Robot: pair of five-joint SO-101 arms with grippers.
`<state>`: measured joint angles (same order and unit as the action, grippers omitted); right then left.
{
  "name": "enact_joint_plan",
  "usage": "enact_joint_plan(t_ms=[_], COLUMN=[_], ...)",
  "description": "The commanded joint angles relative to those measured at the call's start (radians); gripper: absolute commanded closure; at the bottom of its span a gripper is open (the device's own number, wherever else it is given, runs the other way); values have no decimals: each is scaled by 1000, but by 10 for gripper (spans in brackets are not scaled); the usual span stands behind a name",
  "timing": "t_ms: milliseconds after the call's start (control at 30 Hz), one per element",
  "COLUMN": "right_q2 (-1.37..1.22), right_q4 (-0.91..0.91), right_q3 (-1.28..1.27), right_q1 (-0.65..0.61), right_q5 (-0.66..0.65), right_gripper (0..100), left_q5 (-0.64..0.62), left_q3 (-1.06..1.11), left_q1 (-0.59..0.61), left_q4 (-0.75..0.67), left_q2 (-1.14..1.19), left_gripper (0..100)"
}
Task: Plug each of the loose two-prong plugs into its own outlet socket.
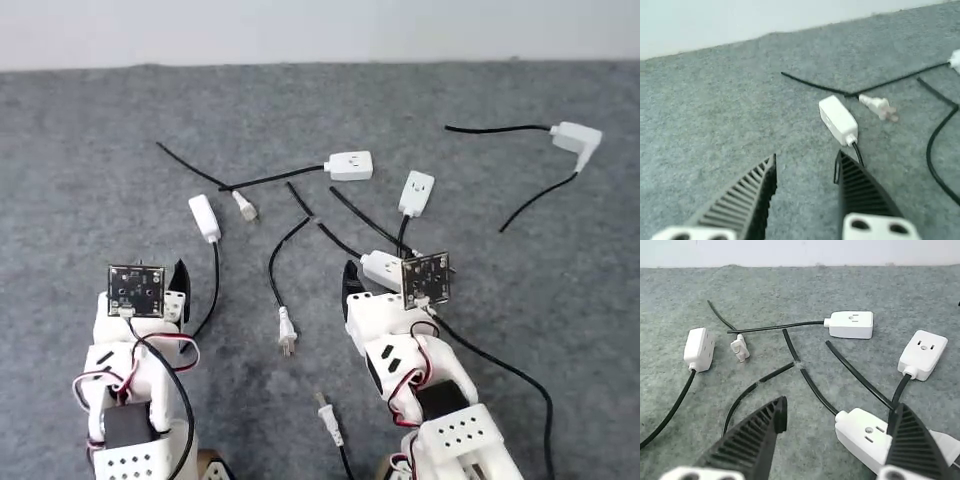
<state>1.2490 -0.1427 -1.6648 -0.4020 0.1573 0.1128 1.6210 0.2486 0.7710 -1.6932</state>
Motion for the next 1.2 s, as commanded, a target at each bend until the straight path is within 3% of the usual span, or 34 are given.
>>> enact_joint_plan(t_ms=[0, 200, 467, 767, 1167], right_q2=[16, 7, 4, -13, -315], right_q4=[-2, -28, -377, -392, -386], right_q3=[-5, 3, 166, 175, 321], right_q1=[15, 25, 25, 25, 28], right_q5=[-15, -15, -12, -14, -15], right_gripper=[696, 696, 696, 696, 693], left_q5=[69, 66, 44, 44, 44], left_q3=[-45, -44, -44, -44, -44], left_q1=[-5, -6, -6, -6, -6], left_q4=[68, 68, 68, 66, 66], left_q2=[6, 14, 15, 15, 15], left_gripper=[808, 808, 808, 807, 807])
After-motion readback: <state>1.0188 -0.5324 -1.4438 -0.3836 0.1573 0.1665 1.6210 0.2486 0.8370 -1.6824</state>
